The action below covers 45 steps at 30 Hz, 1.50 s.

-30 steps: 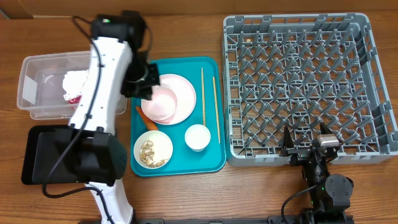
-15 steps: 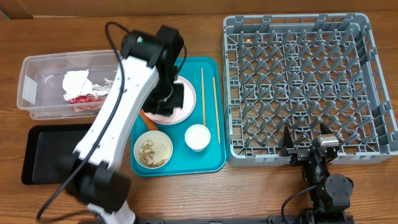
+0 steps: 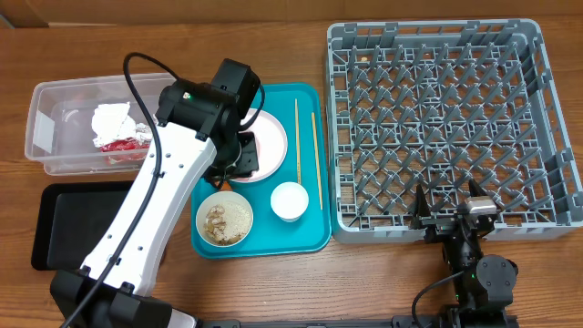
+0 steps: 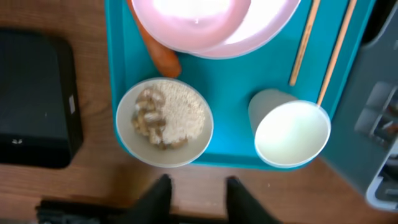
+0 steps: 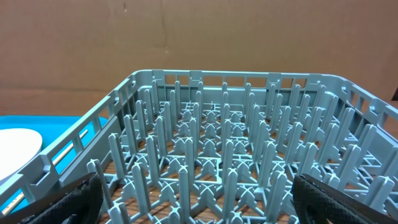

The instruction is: Sort waste into correct bins and load items into the dishwasher

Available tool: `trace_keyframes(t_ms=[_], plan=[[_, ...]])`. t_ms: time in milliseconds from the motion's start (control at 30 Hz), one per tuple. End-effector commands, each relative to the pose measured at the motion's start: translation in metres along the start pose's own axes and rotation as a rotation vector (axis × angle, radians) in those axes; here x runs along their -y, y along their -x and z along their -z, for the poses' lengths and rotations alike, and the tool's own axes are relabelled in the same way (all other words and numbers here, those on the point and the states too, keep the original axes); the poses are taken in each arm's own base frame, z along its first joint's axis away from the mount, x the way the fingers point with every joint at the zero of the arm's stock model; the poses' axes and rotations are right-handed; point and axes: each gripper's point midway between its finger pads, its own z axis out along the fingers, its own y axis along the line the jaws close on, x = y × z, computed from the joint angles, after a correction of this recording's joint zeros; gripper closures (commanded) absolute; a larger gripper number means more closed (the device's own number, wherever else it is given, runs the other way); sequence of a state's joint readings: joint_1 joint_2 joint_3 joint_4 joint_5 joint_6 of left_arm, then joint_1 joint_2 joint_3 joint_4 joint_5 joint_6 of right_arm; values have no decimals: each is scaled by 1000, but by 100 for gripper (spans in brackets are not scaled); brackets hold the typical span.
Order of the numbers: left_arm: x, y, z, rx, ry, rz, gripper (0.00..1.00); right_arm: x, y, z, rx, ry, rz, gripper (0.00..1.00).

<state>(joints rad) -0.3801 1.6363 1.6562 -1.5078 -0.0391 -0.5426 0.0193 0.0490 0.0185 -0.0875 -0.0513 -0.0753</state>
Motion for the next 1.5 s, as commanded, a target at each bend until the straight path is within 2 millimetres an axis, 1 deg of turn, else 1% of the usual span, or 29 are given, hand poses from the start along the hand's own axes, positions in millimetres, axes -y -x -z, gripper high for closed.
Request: trace_keyframes(t_ms=[0,67,133,200,233,300,333,400,433,533,600,633,700,833,900,1000,1100,1267,1367,1467], plan=[[3,6,2,37,-10,11,62,0,-2,0,0,-2,11,0],[7,10,2,55,-25,12,62,0,-3,0,0,-2,11,0],[12,10,2,50,-53,11,63,0,-3,0,0,-2,11,0],[16,9,1,37,-69,14,76,0,-3,0,0,-2,11,0],[16,8,0,33,-66,28,79,0,-3,0,0,-2,11,0],[14,7,-5,29,-50,46,78,0,-3,0,0,-2,11,0],[13,6,-8,26,-42,57,77,0,-2,0,0,-2,11,0],[11,5,-15,18,-28,79,71,0,-3,0,0,-2,11,0],[11,4,-20,12,-26,88,69,0,-3,0,0,-2,11,0],[10,2,-36,1,-18,114,59,0,-3,0,0,-2,11,0],[11,2,-47,1,-19,114,44,0,-3,0,0,-2,11,0],[11,1,-51,2,-19,115,42,0,-3,0,0,-2,11,0],[10,0,-58,-1,-17,131,41,0,-3,0,0,-2,11,0],[9,-3,-70,-14,-7,184,37,0,-3,0,0,-2,11,0],[6,-8,-77,-30,5,212,38,0,-3,0,0,-2,11,0],[3,-13,-86,-45,17,213,43,0,-3,0,0,-2,11,0],[2,-16,-96,-51,22,213,50,0,-3,0,0,-2,11,0],[1,-20,-111,-53,19,217,54,0,-3,0,0,-2,11,0],[-1,-24,-118,-63,25,250,58,0,-3,0,0,-2,11,0],[1,-26,-123,-65,14,254,59,0,-2,0,0,-2,11,0]])
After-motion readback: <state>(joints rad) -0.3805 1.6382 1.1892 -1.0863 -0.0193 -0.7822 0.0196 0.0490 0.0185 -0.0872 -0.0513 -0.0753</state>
